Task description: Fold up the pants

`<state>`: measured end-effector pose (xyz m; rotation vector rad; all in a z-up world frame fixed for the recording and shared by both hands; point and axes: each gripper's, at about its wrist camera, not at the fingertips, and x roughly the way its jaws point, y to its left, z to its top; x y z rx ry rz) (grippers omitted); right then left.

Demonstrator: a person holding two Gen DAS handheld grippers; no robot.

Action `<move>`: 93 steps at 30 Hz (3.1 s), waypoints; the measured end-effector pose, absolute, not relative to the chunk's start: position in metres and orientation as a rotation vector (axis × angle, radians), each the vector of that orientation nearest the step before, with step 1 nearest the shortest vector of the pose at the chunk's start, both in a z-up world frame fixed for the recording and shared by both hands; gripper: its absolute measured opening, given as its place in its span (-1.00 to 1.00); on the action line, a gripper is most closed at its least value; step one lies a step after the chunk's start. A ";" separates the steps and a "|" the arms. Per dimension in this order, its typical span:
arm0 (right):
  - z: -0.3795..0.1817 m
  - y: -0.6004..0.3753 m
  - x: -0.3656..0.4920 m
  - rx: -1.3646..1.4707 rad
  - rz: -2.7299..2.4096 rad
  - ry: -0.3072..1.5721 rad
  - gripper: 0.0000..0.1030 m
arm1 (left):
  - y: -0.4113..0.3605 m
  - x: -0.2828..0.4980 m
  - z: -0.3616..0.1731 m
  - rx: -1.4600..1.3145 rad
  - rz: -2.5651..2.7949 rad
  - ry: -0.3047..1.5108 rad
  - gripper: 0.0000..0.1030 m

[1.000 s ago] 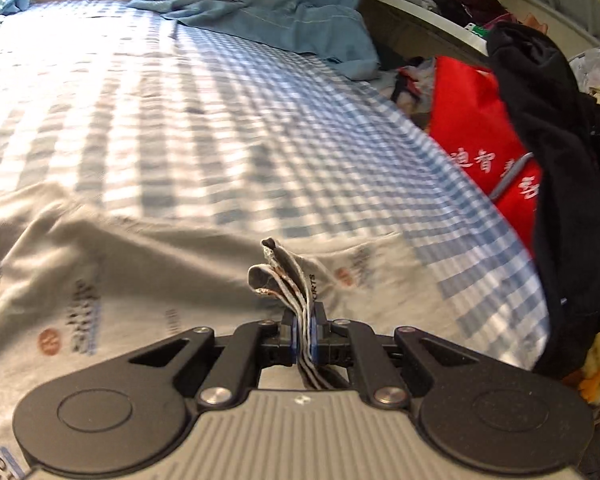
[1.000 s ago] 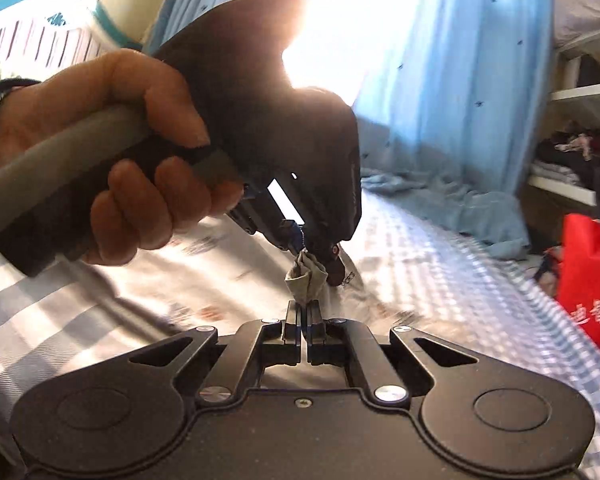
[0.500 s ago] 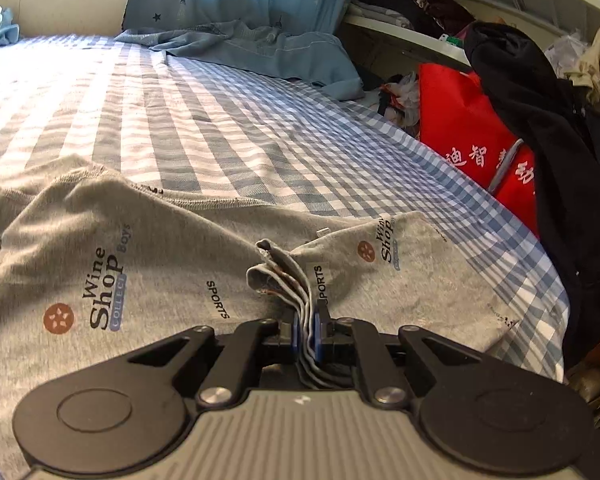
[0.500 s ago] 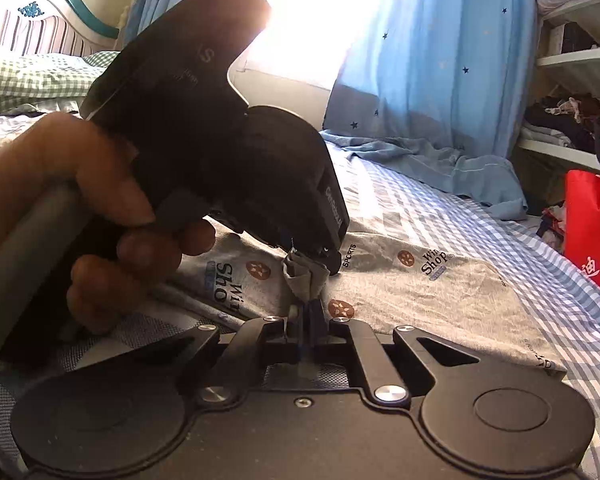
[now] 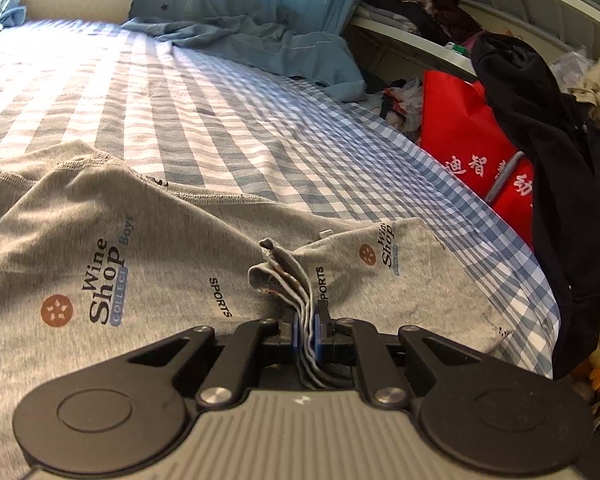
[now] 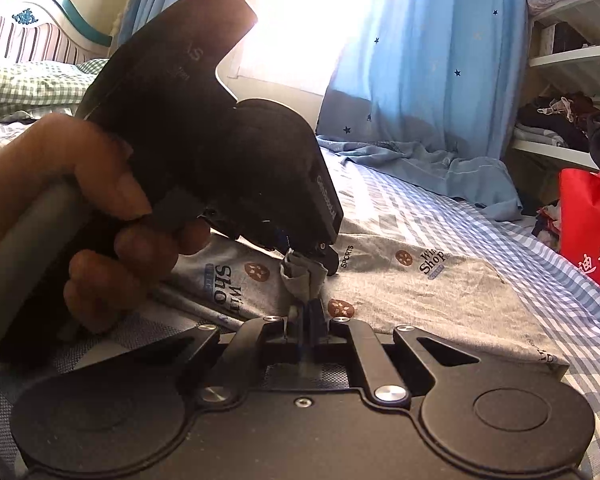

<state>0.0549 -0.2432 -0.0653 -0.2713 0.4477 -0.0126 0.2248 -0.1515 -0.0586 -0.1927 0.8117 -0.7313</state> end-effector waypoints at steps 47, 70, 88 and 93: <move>-0.052 -0.266 0.172 -0.609 0.032 0.358 0.99 | -0.075 0.226 -0.051 0.037 0.002 0.698 1.00; -0.054 -0.273 0.095 -0.597 -0.118 0.352 0.99 | -0.095 0.170 -0.047 0.215 -0.040 0.609 0.99; -0.055 -0.297 0.074 -0.475 -0.254 0.403 0.99 | -0.030 0.153 -0.047 -0.038 -0.021 0.635 0.99; -0.064 -0.288 0.085 -0.483 -0.288 0.435 0.99 | -0.003 0.132 -0.036 -0.100 -0.106 0.601 0.99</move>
